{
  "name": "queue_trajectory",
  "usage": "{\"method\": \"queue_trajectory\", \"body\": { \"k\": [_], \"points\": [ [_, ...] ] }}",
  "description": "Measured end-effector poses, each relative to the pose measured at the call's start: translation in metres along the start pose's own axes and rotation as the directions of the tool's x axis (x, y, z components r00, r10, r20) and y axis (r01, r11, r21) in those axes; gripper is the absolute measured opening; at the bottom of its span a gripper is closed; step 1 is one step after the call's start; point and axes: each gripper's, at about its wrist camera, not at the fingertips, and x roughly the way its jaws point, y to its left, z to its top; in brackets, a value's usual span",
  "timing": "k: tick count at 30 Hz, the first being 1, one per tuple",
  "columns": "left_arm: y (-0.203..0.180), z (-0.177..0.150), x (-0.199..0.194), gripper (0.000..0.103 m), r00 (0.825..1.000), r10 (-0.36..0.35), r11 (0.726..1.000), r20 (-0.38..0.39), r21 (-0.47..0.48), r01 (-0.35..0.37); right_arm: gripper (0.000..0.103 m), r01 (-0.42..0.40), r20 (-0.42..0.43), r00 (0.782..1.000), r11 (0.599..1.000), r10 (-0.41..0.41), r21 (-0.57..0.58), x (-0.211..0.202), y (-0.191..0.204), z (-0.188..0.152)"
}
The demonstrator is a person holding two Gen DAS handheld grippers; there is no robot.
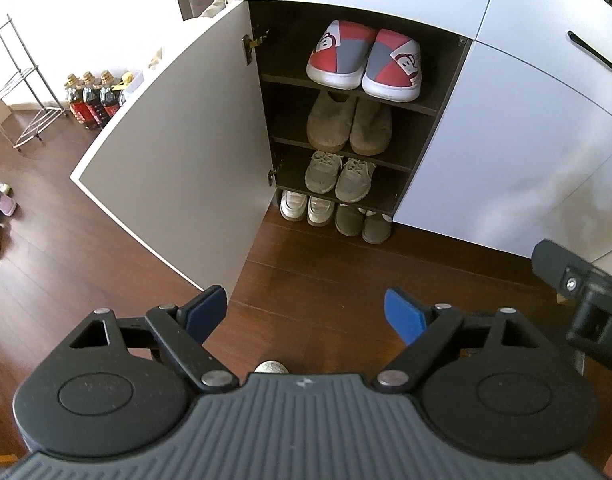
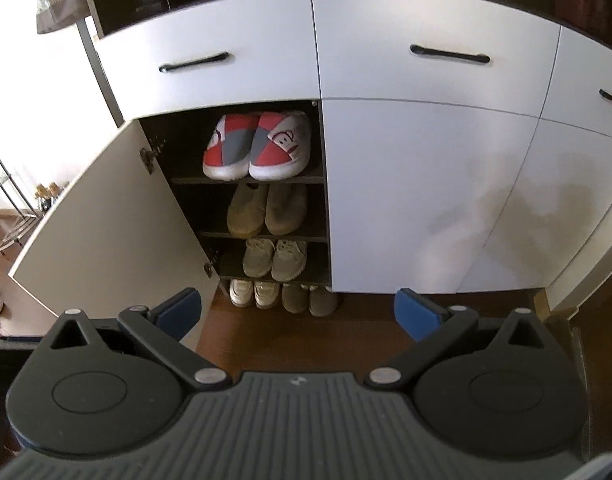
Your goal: Organize scattered shoes
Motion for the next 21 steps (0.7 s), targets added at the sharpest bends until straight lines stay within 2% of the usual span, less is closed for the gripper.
{"method": "queue_trajectory", "body": {
  "k": [11, 17, 21],
  "points": [
    [-0.013, 0.014, 0.001, 0.088, 0.999, 0.040, 0.999, 0.023, 0.030, -0.041, 0.102, 0.015, -0.017, 1.000, 1.000, -0.014, 0.018, 0.010, -0.006, 0.006],
    [-0.013, 0.021, 0.001, 0.088, 0.999, 0.006, 0.999, 0.035, 0.033, -0.007, 0.102, 0.015, -0.024, 1.000, 0.999, -0.015, 0.036, 0.014, -0.007, 0.011],
    [-0.014, 0.025, -0.001, 0.089, 0.998, 0.024, 0.998, 0.060, 0.055, -0.027, 0.102, 0.017, -0.031, 0.999, 0.999, -0.016, 0.038, 0.017, -0.007, 0.014]
  ]
}}
